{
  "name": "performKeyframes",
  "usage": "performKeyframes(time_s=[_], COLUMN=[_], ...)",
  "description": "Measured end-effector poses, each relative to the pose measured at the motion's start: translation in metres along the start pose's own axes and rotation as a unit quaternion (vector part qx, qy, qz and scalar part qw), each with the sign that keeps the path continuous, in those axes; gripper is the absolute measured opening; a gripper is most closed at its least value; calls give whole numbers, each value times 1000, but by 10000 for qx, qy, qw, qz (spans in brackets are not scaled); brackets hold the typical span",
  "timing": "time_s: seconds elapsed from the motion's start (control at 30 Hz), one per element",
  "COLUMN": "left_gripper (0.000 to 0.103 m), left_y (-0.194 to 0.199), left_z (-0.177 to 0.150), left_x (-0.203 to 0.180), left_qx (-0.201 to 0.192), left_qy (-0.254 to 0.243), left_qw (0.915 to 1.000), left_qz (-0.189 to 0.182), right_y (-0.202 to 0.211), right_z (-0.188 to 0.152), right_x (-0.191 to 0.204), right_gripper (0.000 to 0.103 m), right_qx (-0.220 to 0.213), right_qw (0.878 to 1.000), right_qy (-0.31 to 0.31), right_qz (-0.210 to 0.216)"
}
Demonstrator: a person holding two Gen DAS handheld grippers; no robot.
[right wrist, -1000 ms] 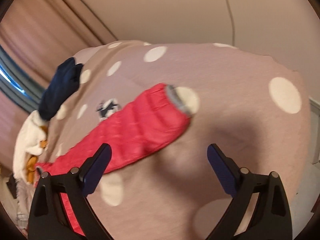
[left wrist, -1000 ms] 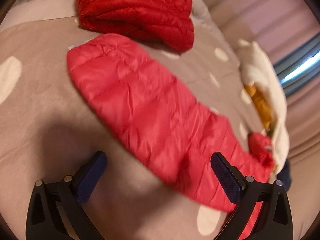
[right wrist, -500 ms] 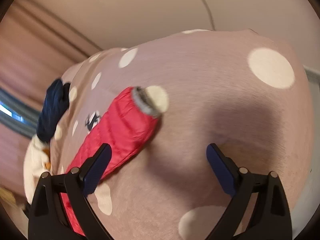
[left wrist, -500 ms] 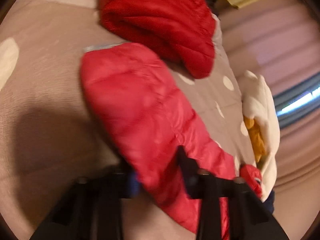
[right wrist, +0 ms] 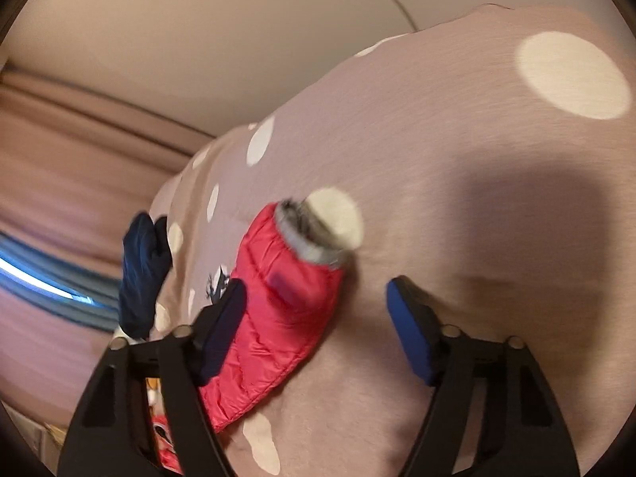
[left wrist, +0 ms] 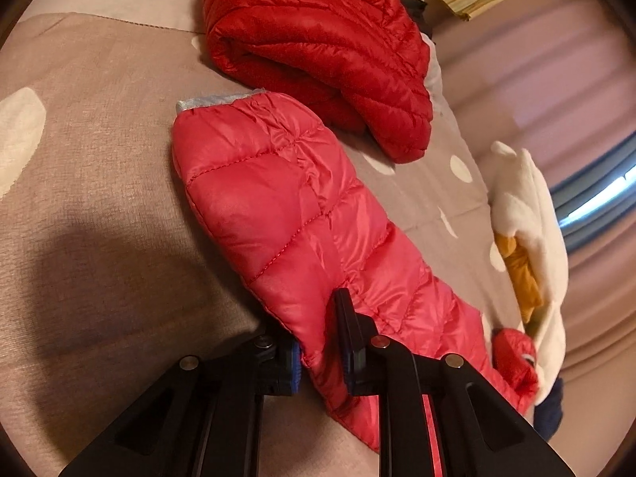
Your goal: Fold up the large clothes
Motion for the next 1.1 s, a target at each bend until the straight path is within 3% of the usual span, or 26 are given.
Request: performKeyframes(time_s=[0.03, 0.13, 0.33, 0.43, 0.53, 0.73, 0.9, 1.1], left_gripper=[19, 19, 19, 19, 19, 19, 19, 19], left_y=[2, 2, 1, 1, 1, 0, 1, 3], left_z=[0, 0, -1, -2, -5, -5, -5, -6], left_x=[2, 2, 0, -2, -7, -8, -6, -4], left_qx=[-21, -87, -148, -198, -326, -380, -399, -442], left_qy=[-44, -136, -179, -247, -471, -513, -503, -550], left_qw=[10000, 9998, 9997, 9993, 9975, 9968, 9970, 9964], left_qz=[18, 84, 96, 180, 416, 477, 426, 461], right_y=[-4, -20, -8, 7, 19, 22, 16, 15], right_z=[-1, -8, -3, -1, -20, -107, -198, -322], right_x=[2, 4, 40, 93, 158, 283, 355, 414], right_gripper=[38, 16, 10, 10, 10, 10, 10, 10], right_qx=[34, 209, -52, -201, -207, -101, 383, 1123], right_qw=[10000, 9998, 9975, 9914, 9758, 9435, 9168, 8594], right_qy=[12, -5, 696, 1281, 2153, 3200, 3672, 4512], right_qz=[-3, -65, -106, 190, 305, 854, 1521, 2126])
Point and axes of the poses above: each gripper's, at about its wrist camera, not at the fingertips, and y roughly against the way its jaws point, x to its left, z to its top, the point moved 8 cm from there along -y, roughly the way its jaws point, and after that the axes turned 11 degrees about y, right-handed, at the moved point
